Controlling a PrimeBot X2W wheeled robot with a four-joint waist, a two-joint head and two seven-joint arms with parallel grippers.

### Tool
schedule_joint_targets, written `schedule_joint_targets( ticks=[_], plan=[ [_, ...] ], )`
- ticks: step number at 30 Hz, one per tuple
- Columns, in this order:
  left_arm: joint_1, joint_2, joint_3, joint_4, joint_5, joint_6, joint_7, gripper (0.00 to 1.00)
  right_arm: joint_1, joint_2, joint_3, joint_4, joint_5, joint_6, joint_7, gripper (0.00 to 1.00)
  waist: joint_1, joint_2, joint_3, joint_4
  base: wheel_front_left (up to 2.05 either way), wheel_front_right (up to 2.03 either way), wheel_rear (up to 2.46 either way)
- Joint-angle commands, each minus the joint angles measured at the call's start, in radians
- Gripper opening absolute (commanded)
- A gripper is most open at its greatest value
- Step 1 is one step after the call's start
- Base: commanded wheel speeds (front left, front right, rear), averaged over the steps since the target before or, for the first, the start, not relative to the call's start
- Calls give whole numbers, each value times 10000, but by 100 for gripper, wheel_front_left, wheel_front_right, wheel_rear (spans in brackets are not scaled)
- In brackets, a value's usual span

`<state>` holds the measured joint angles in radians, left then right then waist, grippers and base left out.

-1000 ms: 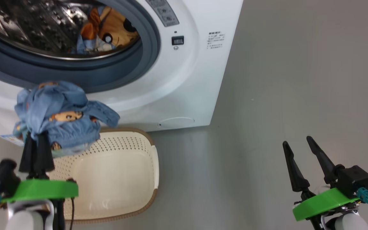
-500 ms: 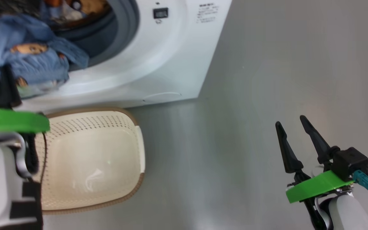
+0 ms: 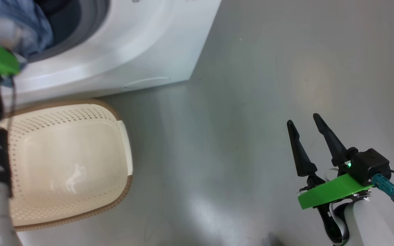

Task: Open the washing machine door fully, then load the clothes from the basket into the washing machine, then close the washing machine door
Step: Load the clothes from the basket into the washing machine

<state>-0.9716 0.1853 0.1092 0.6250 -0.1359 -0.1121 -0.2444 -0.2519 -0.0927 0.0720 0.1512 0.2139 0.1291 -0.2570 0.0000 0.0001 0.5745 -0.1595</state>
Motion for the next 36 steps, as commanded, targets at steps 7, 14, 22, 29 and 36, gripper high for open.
schedule_joint_targets(
  ticks=[7,14,22,29,36],
  plan=[
    [-1912,900,-104,653,305,112,223,0,-101,157,181,-136,153,16,-48,100,0,-1,962,-467,0,0,0],
    [-2877,1042,-240,1299,339,178,210,0,-176,237,247,-84,223,16,-48,100,0,-1,1291,-580,0,0,0],
    [-3765,1294,-461,2567,355,157,766,0,-260,318,308,-101,278,16,-48,100,0,-1,1794,-661,0,0,0],
    [-4439,1630,-810,2480,745,359,-21,0,-241,361,424,-68,312,16,-48,100,0,-1,1989,-725,0,0,0],
    [-4235,1621,-1002,1044,950,576,-169,0,-338,386,494,-9,381,16,-48,100,0,-1,2042,-730,0,0,0]
  ],
)
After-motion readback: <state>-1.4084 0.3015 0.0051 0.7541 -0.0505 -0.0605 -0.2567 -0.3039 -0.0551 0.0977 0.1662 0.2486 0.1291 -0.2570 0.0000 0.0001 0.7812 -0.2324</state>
